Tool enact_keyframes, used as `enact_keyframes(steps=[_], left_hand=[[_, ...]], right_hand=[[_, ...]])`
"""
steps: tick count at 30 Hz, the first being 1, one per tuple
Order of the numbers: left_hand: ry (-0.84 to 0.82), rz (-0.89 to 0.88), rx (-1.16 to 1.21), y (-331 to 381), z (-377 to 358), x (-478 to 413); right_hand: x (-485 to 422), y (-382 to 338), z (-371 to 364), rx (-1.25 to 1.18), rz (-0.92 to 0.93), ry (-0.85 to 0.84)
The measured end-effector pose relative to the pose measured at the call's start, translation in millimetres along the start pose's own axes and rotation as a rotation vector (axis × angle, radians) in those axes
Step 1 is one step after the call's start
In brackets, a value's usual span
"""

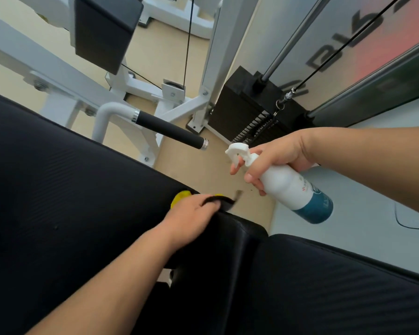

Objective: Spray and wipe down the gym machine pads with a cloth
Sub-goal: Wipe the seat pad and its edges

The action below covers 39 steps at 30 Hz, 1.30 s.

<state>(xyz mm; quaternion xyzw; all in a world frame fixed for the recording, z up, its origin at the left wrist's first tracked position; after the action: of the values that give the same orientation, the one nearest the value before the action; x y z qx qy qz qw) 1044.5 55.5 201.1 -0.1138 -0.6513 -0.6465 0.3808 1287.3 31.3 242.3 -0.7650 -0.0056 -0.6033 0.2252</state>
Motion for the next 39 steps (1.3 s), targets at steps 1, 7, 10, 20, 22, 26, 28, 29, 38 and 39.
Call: enact_keyframes(steps=[1,7,10,20,22,26,28,29,38,39], left_hand=[[-0.003,0.102,0.045,-7.5,0.1,-8.2],[0.212,-0.042,0.252,6.8,-29.2,32.3],[0.142,-0.252,0.195,-7.9,-56.5,88.1],[0.084,-0.198,-0.018,-31.8,-52.1,116.8],[0.063,-0.142,-0.032,-4.6,-35.6,84.1],[0.029,-0.106,0.024,-12.6,-54.2,95.5],[0.066,-0.088,0.036,-50.1,-70.4,133.7],[0.078,-0.056,0.070,-71.2,-77.6,154.1],[0.239,0.370,0.313,-170.5,-79.3,294.9],[0.315,0.395,0.349,-166.9,-69.3,292.4]], right_hand=[[-0.7,-2.7,-1.2,0.010,0.009,0.010],[0.7,-38.6,-15.3,0.043,0.117,0.122],[9.6,-75.0,-18.1,0.030,0.216,0.200],[65.0,-179.3,-85.5,-0.301,0.681,0.598],[77.0,-176.6,-107.0,-0.402,0.756,0.673],[102.6,-156.8,-155.5,-0.539,0.879,0.816],[111.2,-143.9,-181.5,-0.554,0.907,0.900],[112.9,-137.3,-194.1,-0.554,0.902,0.942],[64.3,-86.0,-329.1,-0.626,0.821,0.853],[55.2,-81.0,-343.3,-0.628,0.794,0.821]])
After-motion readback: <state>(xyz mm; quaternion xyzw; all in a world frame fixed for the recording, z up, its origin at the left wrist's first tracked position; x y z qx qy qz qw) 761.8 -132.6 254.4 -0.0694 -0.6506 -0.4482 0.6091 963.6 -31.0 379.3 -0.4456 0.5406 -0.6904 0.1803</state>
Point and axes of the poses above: each hand's wrist, its own x-axis away from the middle knuckle, its own z-axis out of the back of the hand, y = z × x, the point moved 3 cm from there along -x, towards the middle knuckle
